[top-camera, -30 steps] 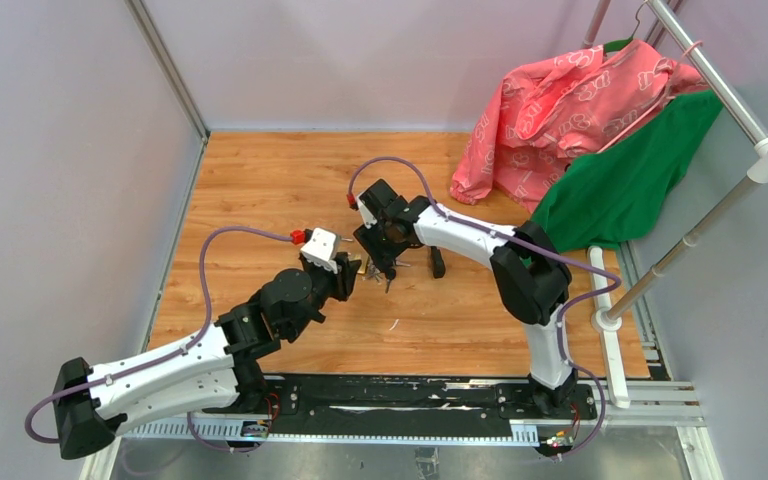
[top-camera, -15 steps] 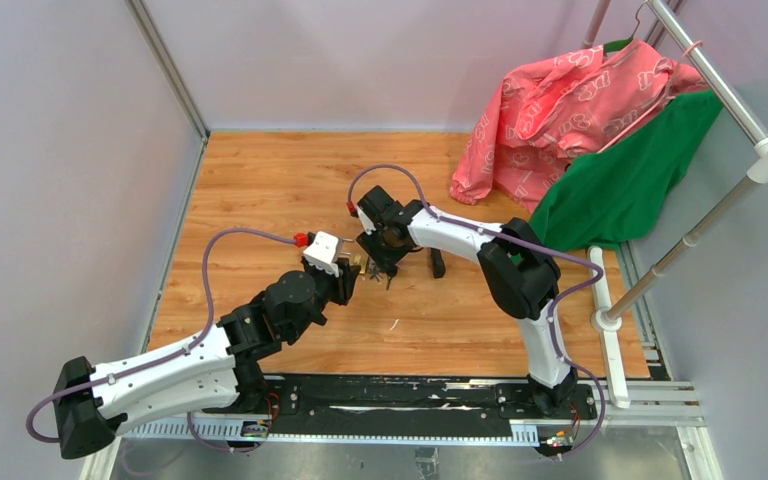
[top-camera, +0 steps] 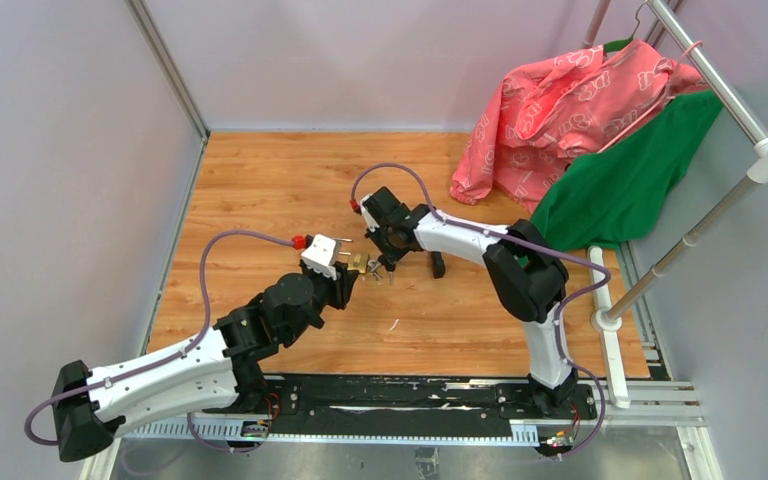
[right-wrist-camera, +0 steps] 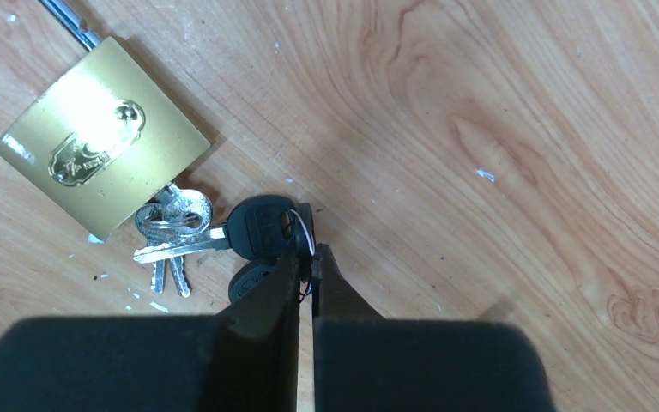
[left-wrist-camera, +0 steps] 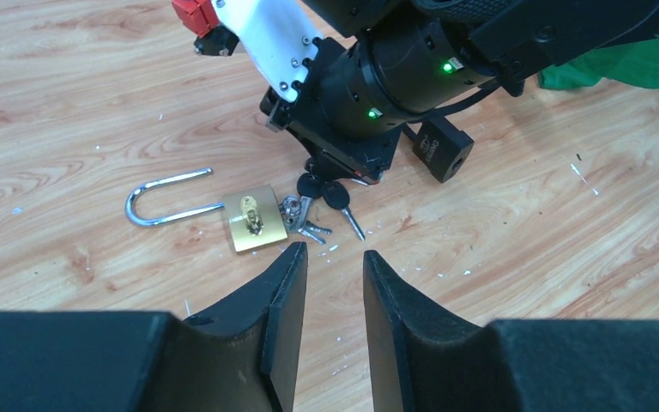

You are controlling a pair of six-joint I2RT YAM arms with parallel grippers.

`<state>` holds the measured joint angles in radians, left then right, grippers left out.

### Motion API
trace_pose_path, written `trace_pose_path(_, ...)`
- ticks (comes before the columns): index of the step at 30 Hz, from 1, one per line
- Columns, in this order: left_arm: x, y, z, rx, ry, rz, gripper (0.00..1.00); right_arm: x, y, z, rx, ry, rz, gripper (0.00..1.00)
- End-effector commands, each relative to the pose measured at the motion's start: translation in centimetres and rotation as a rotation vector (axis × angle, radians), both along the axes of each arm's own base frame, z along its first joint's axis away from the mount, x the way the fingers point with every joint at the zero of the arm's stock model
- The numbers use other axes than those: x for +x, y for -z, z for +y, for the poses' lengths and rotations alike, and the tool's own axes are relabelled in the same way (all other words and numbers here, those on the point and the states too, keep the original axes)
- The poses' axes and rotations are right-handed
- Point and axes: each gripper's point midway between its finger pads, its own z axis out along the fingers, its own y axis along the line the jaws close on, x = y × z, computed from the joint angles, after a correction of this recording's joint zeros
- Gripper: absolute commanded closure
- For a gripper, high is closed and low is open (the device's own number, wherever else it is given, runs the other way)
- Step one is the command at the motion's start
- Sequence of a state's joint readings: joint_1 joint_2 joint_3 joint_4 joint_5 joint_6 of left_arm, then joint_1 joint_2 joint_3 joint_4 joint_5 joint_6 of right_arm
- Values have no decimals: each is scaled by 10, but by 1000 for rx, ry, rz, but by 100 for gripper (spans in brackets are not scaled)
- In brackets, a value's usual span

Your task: Unlock with the key

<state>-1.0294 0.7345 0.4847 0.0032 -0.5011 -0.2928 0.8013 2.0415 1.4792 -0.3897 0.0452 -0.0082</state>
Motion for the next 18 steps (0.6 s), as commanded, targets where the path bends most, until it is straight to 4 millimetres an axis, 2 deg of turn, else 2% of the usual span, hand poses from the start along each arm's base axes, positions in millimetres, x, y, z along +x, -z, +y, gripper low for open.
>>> trace_pose_path(1, -2, 9, 7, 11, -13, 24, 66, -29, 27, -28, -77, -16, 103, 100)
trace_pose_path(9, -7, 5, 5, -11, 12, 27, 66, -40, -24, -8, 130, -37, 71, 100)
trace_pose_path(18, -10, 12, -4, -39, 52, 31, 67, -57, -54, -10, 236, -40, 58, 100)
